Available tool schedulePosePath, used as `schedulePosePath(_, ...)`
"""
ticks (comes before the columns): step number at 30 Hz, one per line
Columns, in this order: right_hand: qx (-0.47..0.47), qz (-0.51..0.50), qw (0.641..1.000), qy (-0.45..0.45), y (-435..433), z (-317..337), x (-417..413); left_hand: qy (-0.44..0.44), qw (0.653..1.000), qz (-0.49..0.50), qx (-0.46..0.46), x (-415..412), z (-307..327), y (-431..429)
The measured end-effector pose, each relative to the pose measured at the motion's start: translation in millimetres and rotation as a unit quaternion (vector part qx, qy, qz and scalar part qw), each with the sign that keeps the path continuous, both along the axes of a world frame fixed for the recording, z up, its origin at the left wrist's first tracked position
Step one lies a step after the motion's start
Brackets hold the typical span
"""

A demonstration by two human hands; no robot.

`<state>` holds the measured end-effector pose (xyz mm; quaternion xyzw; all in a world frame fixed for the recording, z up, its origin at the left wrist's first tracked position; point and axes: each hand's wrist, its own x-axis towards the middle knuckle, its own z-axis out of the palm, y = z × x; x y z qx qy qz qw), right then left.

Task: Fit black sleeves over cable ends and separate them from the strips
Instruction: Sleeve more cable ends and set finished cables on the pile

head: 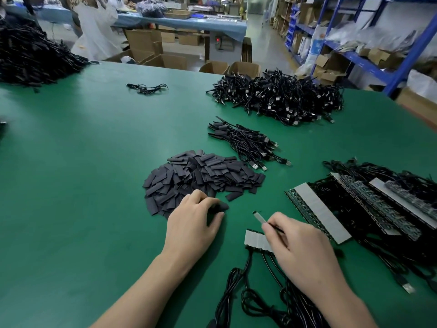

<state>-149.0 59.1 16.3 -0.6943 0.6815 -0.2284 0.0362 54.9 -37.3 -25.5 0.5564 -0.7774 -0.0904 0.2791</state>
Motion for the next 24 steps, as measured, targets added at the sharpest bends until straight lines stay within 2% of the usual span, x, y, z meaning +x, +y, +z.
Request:
schedulePosePath(6,0.044,0.003,0.997,-0.061,3.8,-16.2,1.8,0.024,0.999,-0.002,0.025,2.0,-2.1,-3.2)
schedulePosePath(14,0.033,-0.006,0.994,-0.102,4.5,-15.9,0.0,0.047,0.999,-0.008,0.018,1.9,-1.0,-1.6)
schedulePosePath(16,0.027,-0.002,0.993,-0.112,4.6,-16.2,-0.4,0.076,0.997,-0.023,0.016,0.8,1.5,0.1)
schedulePosePath(18,0.016,0.001,0.992,-0.123,4.8,-16.3,-1.3,0.148,0.986,-0.067,0.045,-0.6,5.3,2.7)
schedulePosePath(20,0.004,0.002,0.989,-0.149,5.1,-15.0,-1.0,0.225,0.96,-0.129,0.106,-2.5,8.8,6.9)
schedulePosePath(24,-0.007,0.011,0.969,-0.248,5.0,-13.7,0.6,0.282,0.913,-0.226,0.188,-8.4,10.6,15.0)
